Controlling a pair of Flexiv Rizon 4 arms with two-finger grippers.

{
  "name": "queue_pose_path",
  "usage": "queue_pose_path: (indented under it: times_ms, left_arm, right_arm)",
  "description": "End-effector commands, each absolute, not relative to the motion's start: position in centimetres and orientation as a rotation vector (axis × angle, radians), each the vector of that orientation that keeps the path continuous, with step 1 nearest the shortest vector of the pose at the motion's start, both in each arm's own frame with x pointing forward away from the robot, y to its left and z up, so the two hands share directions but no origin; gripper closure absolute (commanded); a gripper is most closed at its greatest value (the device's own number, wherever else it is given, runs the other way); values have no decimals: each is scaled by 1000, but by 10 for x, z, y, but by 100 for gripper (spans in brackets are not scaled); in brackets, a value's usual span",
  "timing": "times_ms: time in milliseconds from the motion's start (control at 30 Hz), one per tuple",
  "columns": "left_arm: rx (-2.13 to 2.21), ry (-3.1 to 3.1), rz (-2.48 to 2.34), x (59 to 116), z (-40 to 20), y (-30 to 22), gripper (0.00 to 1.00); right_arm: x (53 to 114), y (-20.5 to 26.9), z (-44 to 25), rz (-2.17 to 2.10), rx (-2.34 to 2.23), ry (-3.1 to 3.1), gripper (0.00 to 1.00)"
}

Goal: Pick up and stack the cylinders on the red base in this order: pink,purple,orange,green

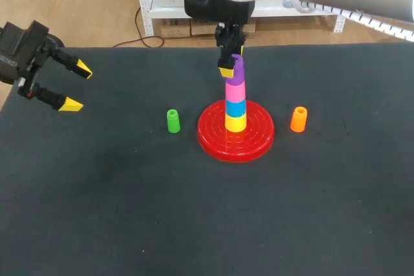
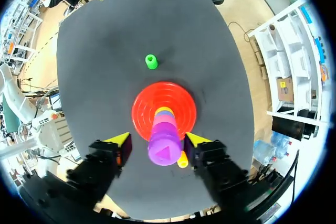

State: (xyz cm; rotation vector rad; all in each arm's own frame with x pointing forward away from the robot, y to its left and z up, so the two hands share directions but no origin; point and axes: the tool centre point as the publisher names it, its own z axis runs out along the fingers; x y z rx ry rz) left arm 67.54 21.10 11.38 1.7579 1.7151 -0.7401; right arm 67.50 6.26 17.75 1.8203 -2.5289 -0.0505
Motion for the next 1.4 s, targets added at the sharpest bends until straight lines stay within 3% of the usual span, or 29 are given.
queue_pose_path:
  times_ms: [33,533,1400]
  left_arm:
    - [1757,1715,-736,675,113,211,0]
    - [1757,1715,-736,675,113,211,0]
    - [1757,1715,-736,675,113,211,0]
  right_arm:
    - [659,53,187,-78,1895,-2610,0]
    - [658,-11,207,-24,1699,-2905,0]
    - [660,-86,100,-143,1484,-2844,0]
